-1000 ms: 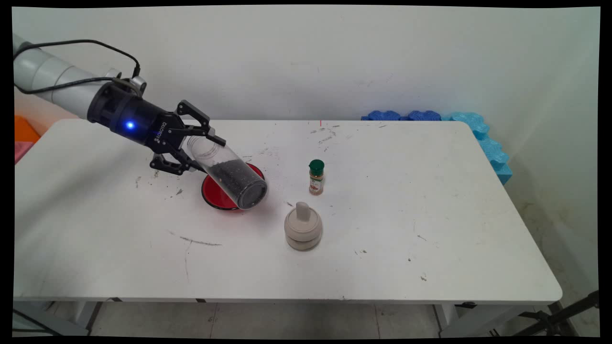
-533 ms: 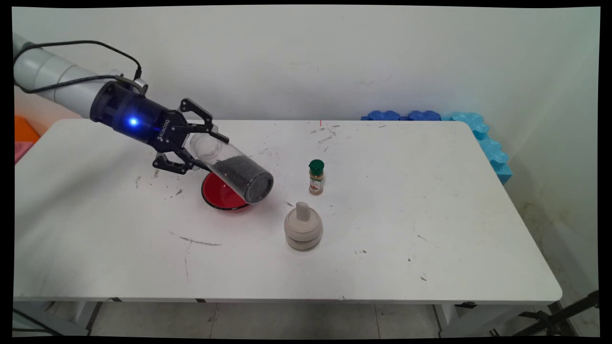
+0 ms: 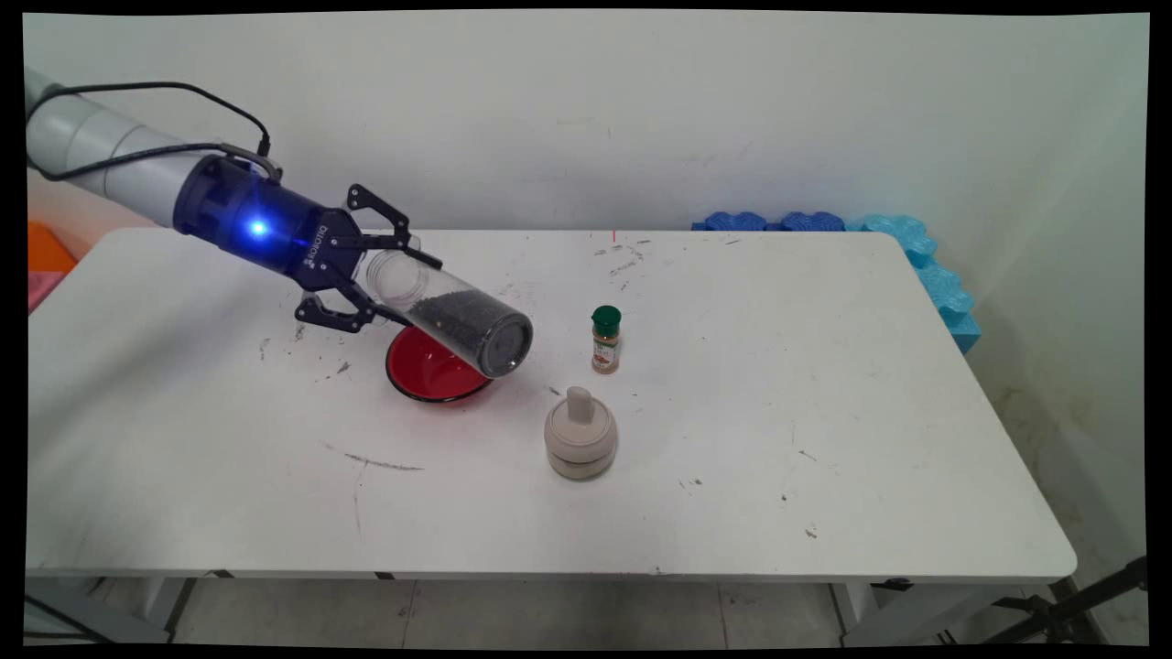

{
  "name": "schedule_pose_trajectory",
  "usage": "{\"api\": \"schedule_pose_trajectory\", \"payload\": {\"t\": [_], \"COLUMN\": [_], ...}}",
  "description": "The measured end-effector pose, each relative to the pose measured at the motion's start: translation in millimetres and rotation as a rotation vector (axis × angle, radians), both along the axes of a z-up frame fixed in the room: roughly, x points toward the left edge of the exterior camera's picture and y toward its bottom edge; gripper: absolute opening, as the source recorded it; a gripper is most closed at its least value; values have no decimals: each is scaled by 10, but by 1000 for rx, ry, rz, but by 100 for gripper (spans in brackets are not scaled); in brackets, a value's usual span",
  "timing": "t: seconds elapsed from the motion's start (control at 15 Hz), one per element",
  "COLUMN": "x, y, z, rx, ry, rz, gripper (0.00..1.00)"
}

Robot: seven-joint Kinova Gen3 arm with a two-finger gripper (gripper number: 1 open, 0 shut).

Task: Pour the black seasoning powder in the red bowl

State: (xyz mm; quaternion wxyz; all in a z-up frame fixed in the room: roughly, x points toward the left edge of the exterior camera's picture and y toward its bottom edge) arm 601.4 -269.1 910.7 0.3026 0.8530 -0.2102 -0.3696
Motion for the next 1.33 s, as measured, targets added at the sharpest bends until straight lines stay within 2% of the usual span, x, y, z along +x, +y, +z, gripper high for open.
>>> {"api": "schedule_pose_trajectory", "payload": {"t": [1.33], "x": [-146], "y": [-51], "z": [-75], "rx": [83], "ry": [106], "rz": [97], "gripper": [0]}}
